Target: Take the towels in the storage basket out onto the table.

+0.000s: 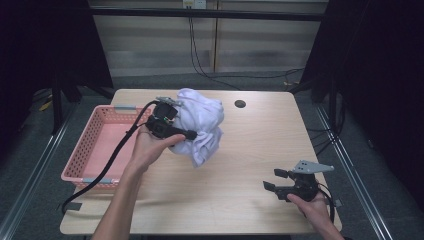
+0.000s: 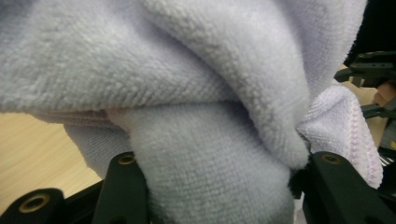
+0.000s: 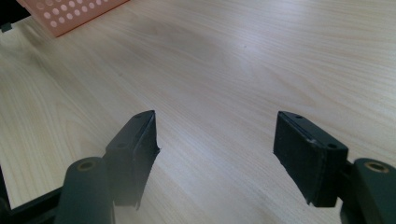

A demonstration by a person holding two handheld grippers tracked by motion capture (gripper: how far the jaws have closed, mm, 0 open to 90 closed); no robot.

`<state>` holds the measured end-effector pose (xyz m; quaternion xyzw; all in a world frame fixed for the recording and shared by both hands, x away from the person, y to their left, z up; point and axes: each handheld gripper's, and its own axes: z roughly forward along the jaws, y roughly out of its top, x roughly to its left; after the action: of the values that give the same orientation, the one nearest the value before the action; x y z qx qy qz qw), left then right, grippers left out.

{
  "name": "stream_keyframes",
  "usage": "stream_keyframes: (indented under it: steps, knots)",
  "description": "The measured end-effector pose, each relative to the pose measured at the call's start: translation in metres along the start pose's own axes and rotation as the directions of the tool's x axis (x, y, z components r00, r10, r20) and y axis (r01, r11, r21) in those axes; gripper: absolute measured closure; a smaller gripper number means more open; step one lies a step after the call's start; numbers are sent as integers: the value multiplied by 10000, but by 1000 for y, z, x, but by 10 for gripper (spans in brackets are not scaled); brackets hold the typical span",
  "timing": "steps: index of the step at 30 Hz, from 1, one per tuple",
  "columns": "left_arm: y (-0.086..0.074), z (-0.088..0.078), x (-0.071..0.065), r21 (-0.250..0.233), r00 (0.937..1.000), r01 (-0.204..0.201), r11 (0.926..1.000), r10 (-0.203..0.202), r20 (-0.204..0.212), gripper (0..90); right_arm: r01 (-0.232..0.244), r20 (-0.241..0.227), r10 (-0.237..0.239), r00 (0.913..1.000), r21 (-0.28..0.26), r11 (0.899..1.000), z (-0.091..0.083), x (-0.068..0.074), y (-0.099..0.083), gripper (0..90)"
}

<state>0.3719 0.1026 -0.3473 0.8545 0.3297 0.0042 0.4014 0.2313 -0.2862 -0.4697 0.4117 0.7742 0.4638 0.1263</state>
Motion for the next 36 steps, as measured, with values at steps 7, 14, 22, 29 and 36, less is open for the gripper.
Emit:
stream_keyframes:
  steps: [7,14,22,29,36]
  knots:
    - [-18,54,-11,828,9993,-266,9962,242,296,491,37,-32,-37,10000,27,10000,-1,1,0,305]
    - [-36,89,-14,1565,9978,-566,9861,505,425,471,19,-26,-19,10000,64,10000,0,1,0,305]
    - [-53,115,-8,1902,9992,-323,9812,270,305,372,58,-58,-57,10000,82,9999,1,2,-1,305]
    - [-57,117,-8,1611,9992,-191,9868,134,366,204,13,-45,-13,10000,89,10000,1,2,-1,305]
    - [-51,87,-11,929,9990,-131,9956,90,444,185,-2,-70,2,10000,7,10000,1,2,1,305]
